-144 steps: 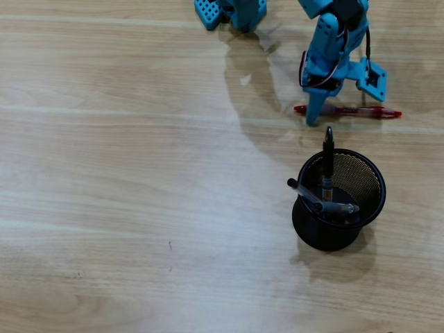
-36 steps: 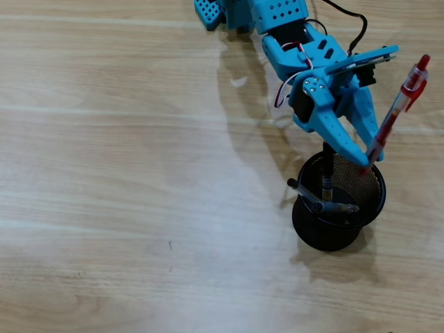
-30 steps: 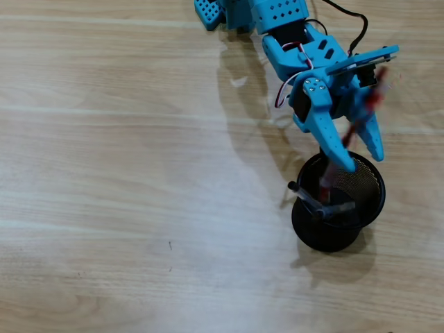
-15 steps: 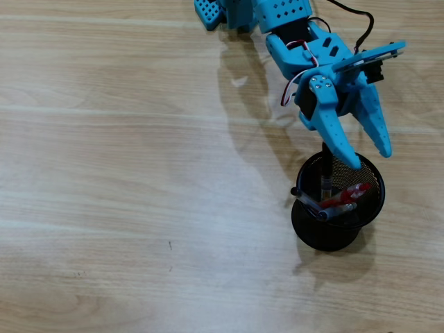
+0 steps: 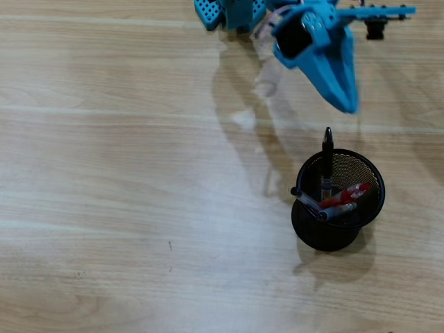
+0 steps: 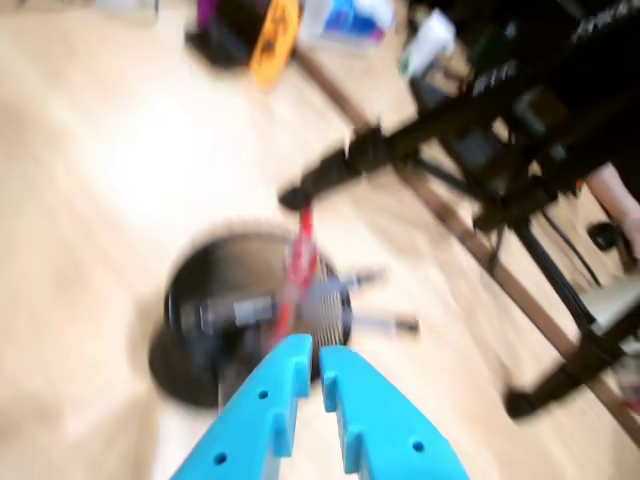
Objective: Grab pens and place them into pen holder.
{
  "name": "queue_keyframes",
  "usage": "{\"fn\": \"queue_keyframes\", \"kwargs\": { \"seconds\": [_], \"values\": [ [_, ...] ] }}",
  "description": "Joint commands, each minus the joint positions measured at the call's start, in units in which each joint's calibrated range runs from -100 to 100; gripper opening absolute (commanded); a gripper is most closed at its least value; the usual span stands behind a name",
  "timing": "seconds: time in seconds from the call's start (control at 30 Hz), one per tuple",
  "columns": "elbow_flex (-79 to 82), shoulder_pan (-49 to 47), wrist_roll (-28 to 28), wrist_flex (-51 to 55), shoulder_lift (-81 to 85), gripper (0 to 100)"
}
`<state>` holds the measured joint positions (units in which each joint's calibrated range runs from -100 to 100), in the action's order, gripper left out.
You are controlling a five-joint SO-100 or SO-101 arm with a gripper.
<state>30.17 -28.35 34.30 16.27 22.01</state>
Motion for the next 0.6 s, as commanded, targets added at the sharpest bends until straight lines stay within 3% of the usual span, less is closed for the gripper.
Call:
{"fn": "queue_keyframes", "kwargs": {
  "seconds": [0.0,0.33,0.57],
  "values": [
    [5.8,4.2,-5.0,11.9,13.5,2],
    [42.1,16.3,-12.6,16.9,43.0,2],
    [58.5,18.5,-19.4,17.3,55.6,2]
  ]
}}
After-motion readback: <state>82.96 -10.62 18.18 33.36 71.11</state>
